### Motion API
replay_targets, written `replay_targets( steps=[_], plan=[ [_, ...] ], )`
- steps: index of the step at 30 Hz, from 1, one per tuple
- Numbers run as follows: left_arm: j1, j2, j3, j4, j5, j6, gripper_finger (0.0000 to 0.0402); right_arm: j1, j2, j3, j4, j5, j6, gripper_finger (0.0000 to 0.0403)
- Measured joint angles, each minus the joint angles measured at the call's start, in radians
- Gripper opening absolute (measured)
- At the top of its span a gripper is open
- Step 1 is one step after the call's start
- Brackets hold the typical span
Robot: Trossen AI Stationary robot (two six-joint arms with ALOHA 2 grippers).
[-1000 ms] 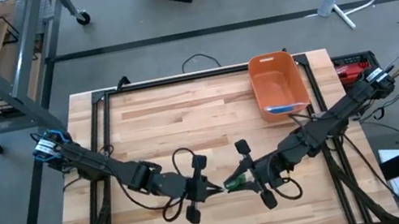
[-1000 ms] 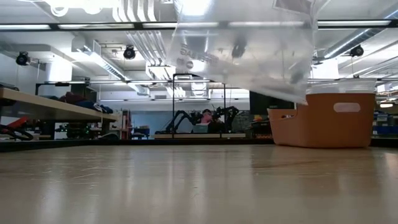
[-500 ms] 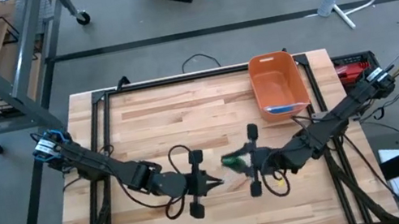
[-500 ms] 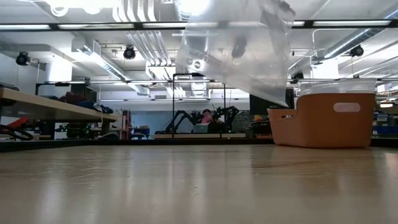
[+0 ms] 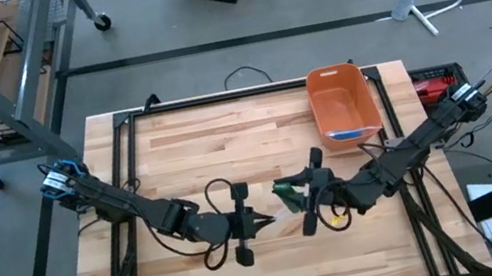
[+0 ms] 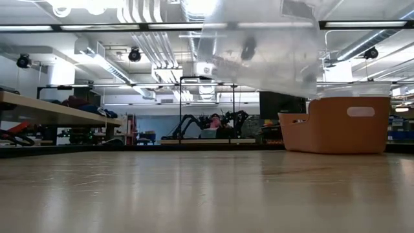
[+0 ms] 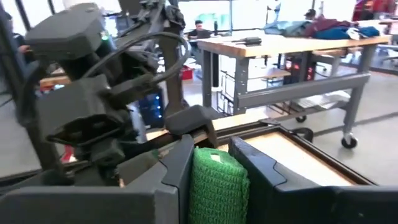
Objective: Roll bandage
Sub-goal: Put the green bandage into the zip bag
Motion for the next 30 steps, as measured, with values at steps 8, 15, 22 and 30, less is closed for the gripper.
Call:
replay_targets(
  steps=[8,15,22,30],
  plan=[
    [-0.002,0.0,-0.002,0.004,0.004,0.026,0.0,-0.009,0.022,0.0,0.003,0.096,0.042,0.0091],
    [-0.004,0.0,-0.002,0.002,0.006,0.046,0.0,-0.018,0.02,0.0,0.006,0.136,0.087,0.0096],
    [-0.004,0.0,-0.005,0.043,-0.024,0.025,0.0,-0.022,0.057,-0.001,0.058,0.092,0.087,0.0086],
    [-0.004,0.0,-0.007,0.054,-0.074,-0.036,0.0,-0.02,0.085,-0.002,0.075,0.085,0.121,0.0099]
  ],
)
